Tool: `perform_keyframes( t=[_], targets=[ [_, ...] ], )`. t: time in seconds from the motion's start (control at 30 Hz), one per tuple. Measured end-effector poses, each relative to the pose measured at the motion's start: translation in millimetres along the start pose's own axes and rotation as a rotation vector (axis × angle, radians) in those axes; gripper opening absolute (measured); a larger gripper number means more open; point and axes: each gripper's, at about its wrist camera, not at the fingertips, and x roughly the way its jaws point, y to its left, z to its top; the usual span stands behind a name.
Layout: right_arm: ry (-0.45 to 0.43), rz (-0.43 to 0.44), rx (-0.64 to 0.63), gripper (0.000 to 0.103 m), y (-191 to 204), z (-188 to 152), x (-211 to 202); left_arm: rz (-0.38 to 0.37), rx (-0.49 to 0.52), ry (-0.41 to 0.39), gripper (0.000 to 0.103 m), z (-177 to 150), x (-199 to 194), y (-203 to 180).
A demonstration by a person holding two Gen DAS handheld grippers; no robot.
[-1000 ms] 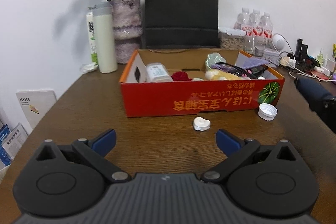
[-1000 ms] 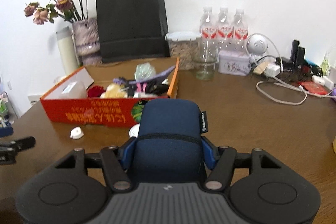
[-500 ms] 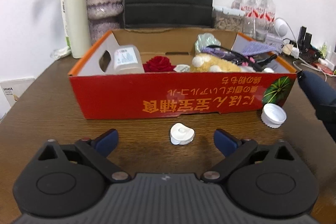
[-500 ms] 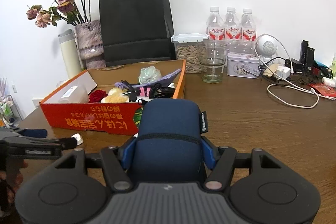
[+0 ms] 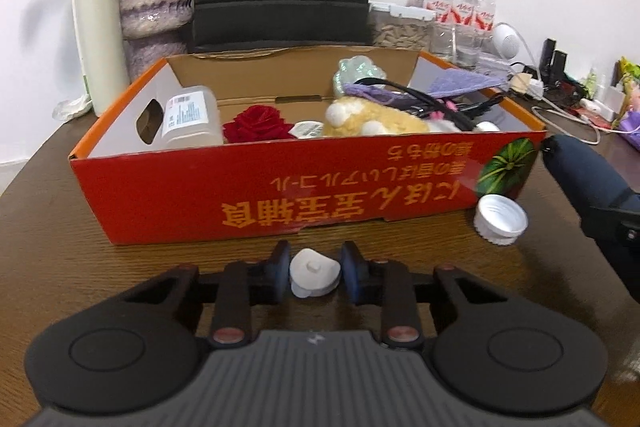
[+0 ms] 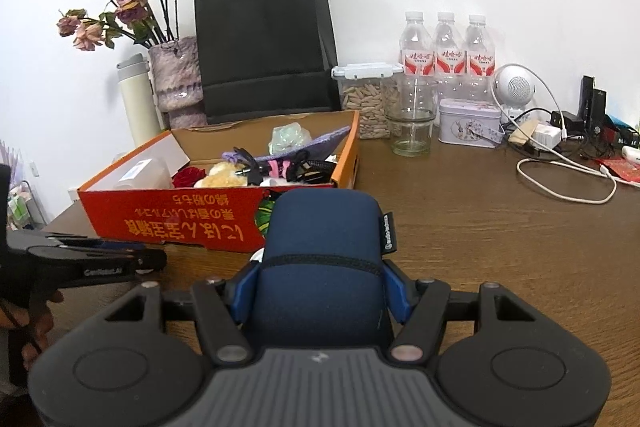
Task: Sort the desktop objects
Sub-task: 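Grasp the white heart-shaped piece with the left tool while the right tool holds the case, then carry the case and heart piece into the box and open both tools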
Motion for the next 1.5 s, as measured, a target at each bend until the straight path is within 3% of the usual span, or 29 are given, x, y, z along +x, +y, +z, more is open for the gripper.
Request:
perform_keyframes(
  t=[0.3,0.6,0.97,1.17,1.3,1.5],
  targets=[
    [-0.038,0.004,0.005,0.062,1,8,-15,0.004,-0.001,-0.085,0.028,4,-30,4],
    [-0.084,0.024,-0.07,0.062,9,41,-26,-0.002,0.059,-0.261,0.028,40,-70,3],
    [-0.219,0.097,-0.065,0.062,36,113,24,-0.003,-0.005,-0.405,0.028,97,-47,3],
    [-0.178,0.106,-0.046,0.062,47,135,86,0.029,-0.05,-0.429,0.028,120,-12,20],
    [-0.11,0.093,-0.044,0.062,53,132,124,0.051,-0.074,-0.375,0.028,123,18,33],
    [-0.056,0.067,-0.062,0.062,50,114,140,0.084,-0.072,-0.327,0.028,114,33,41]
  ],
)
